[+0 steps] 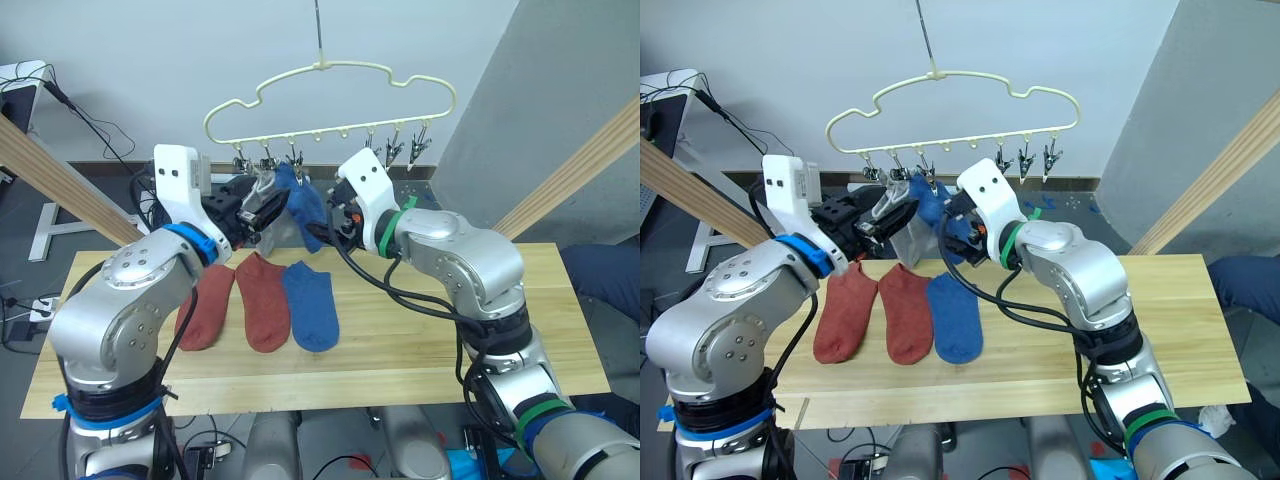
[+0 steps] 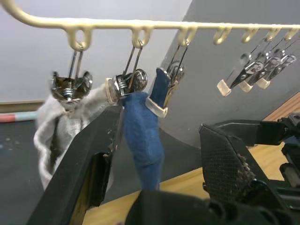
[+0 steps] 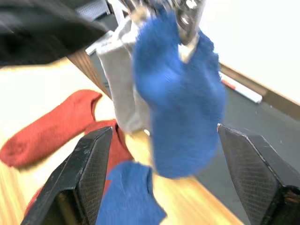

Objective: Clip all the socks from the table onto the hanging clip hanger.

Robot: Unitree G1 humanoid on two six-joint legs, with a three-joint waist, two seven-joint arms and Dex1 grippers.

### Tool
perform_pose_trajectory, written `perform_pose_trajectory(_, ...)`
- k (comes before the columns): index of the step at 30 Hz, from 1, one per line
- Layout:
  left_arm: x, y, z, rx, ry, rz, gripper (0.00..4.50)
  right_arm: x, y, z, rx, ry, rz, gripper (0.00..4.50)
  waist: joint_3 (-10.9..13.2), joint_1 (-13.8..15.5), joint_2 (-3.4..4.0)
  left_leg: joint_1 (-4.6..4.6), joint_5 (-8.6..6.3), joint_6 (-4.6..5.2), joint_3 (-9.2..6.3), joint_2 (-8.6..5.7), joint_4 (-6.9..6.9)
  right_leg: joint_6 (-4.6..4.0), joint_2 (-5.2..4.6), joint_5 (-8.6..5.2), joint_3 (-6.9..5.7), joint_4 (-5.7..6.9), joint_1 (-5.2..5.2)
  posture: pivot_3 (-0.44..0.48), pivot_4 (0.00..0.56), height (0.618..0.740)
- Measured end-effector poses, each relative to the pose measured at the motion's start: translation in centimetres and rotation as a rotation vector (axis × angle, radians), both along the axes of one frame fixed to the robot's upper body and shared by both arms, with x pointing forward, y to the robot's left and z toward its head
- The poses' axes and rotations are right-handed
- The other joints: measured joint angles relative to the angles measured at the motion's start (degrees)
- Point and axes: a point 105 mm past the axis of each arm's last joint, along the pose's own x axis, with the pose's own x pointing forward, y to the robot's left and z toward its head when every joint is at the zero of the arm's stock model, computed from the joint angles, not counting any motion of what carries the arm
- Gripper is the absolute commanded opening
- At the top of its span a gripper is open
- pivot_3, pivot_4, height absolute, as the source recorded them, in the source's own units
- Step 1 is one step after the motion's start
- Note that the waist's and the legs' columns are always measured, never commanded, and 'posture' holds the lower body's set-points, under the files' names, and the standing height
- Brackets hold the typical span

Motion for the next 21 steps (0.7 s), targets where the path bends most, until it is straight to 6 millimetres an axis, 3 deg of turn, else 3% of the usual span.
perform_pose_trajectory(6, -1.6, 1.3, -1.2, 0.006, 0.025, 0.017, 2.96, -1.0, -4.4, -1.1, -0.035, 0.019, -0.036, 3.7, 0.0, 0.3, -0.01, 0.01, 0.0, 0.0, 0.01, 0.0, 0.0, 0.0, 0.02, -0.01, 0.01, -0.01, 0.0, -0.155, 0.321, 0.74)
perform_pose_trajectory(15, -3.3, 1.8, -3.2, 0.023, -0.004, 0.016, 2.96, -3.3, -7.3, -0.3, -0.029, 0.012, 0.005, 3.7, 0.0, 0.1, -0.03, 0.06, 0.01, 0.0, 0.1, 0.01, 0.0, 0.0, 0.05, -0.01, 0.12, 0.0, 0.0, -0.196, 0.317, 0.74)
perform_pose_trajectory(21, -3.2, 0.5, -3.8, 0.024, -0.053, -0.006, 2.96, -3.9, -8.0, -0.4, -0.008, 0.029, 0.008, 3.7, -0.1, -0.1, -0.05, 0.06, 0.01, 0.01, 0.17, 0.0, 0.04, 0.0, 0.05, -0.01, 0.17, 0.0, 0.01, -0.243, 0.306, 0.74)
